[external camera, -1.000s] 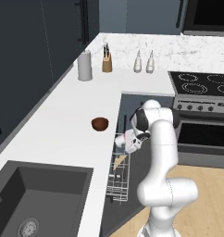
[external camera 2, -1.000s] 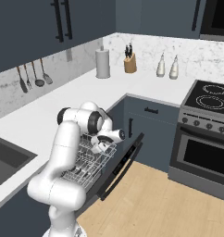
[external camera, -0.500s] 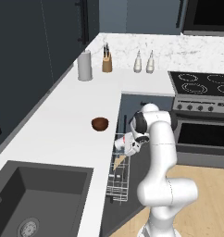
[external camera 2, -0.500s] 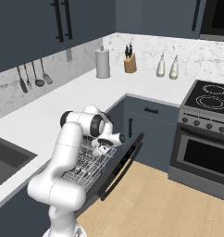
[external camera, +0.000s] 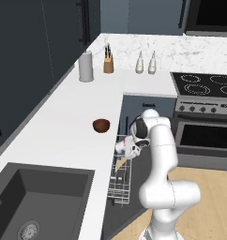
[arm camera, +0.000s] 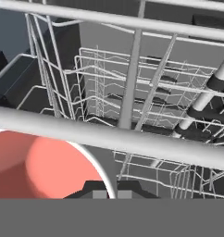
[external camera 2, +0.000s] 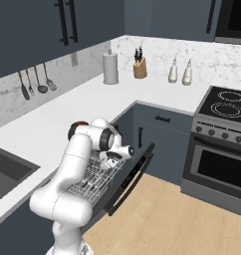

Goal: Pick up the cup and bowl from the counter, place them in the dishwasher, and close the dishwasher door.

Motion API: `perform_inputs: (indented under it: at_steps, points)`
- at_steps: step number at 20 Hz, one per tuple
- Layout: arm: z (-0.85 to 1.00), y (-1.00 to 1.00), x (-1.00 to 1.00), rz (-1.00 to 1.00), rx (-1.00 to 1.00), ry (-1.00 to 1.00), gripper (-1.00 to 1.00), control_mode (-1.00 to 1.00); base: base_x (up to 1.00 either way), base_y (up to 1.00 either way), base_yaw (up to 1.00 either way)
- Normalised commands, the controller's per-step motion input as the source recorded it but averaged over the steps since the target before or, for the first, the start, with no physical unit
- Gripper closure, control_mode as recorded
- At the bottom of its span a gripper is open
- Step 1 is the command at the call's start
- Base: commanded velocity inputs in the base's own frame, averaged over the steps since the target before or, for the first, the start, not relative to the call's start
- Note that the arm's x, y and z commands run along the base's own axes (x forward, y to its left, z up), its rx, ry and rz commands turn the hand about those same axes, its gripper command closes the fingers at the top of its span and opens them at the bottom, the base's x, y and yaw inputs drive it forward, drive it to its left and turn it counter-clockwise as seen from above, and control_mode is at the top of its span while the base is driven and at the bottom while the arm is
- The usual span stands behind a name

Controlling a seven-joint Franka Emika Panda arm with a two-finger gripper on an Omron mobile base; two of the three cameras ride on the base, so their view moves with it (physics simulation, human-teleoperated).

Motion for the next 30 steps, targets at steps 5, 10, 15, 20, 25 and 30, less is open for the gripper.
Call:
perform_inputs:
  at_steps: [5, 10, 15, 20, 25, 30]
  points:
    - [-0.21, 0.0, 0.27, 0.0, 0.0, 0.0, 1.0, -1.0, 0.0, 0.0, 0.0]
    - [-0.24, 0.04, 0.33, 0.0, 0.0, 0.02, 1.0, -1.0, 0.0, 0.0, 0.0]
    - [-0.31, 0.0, 0.19, 0.0, 0.0, 0.03, 1.0, -1.0, 0.0, 0.0, 0.0]
    - [-0.33, 0.0, 0.06, 0.0, 0.0, 0.07, -1.0, -1.0, 0.0, 0.0, 0.0]
    - [-0.13, -0.3, -0.11, -0.01, 0.0, 0.05, -1.0, -1.0, 0.0, 0.0, 0.0]
    - [0.0, -0.69, -0.37, -0.01, 0.0, -0.01, -1.0, -1.0, 0.0, 0.0, 0.0]
